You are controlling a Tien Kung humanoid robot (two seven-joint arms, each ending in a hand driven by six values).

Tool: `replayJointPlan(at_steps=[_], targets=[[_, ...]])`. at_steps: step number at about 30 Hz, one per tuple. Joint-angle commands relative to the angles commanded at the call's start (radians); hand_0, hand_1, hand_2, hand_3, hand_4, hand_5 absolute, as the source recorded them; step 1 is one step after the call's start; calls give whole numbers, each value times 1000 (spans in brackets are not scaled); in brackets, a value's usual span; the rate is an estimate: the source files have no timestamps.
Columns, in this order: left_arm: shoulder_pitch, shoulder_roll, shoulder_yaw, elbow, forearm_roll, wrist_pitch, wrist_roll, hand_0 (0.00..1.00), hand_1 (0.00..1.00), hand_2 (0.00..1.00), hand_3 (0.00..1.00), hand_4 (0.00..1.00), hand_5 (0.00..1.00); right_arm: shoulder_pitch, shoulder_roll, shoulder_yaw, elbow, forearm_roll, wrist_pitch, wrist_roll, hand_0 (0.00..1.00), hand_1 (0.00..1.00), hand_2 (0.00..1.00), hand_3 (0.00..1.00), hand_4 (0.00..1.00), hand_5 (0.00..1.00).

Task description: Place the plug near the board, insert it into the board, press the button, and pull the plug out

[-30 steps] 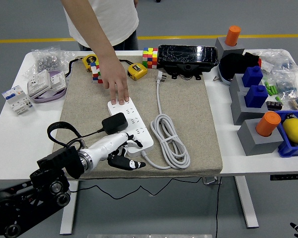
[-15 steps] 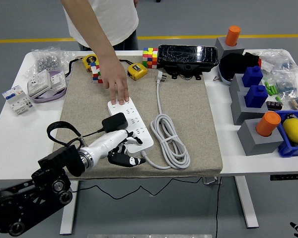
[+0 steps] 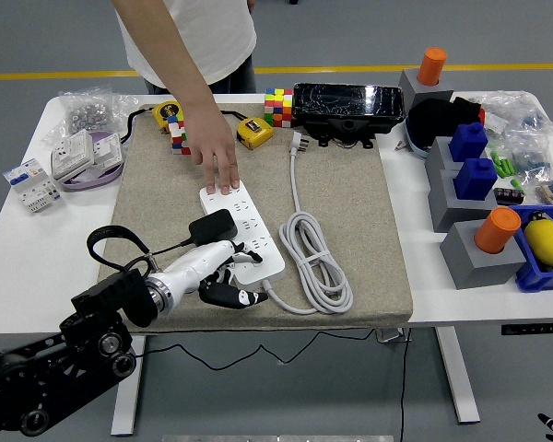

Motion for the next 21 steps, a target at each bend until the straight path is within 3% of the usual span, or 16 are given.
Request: replayJointPlan(at_steps=[14,17,18,21], targets=[[9,2,-4,4,4,-20,16,84,68,131,741,852,398,-3,4,4,0,-1,1,0,567,663,676,604,974,497],[16,6,-13,-19,-34,0,-28,84,68,131,741,852,398,-3,4,5,1,-1,0,1,567,663,676,604,974,497],[18,7,-16,-26,-44,5,-41,84,68,131,685,852,396,-3,4,5,1,-2,0,1,567,663,676,604,974,497],[23,12,-25,-52,-78,70,-146,84,68,131,685,852,396,-3,5,6,0,-2,0,0,567,663,676,604,974,497]])
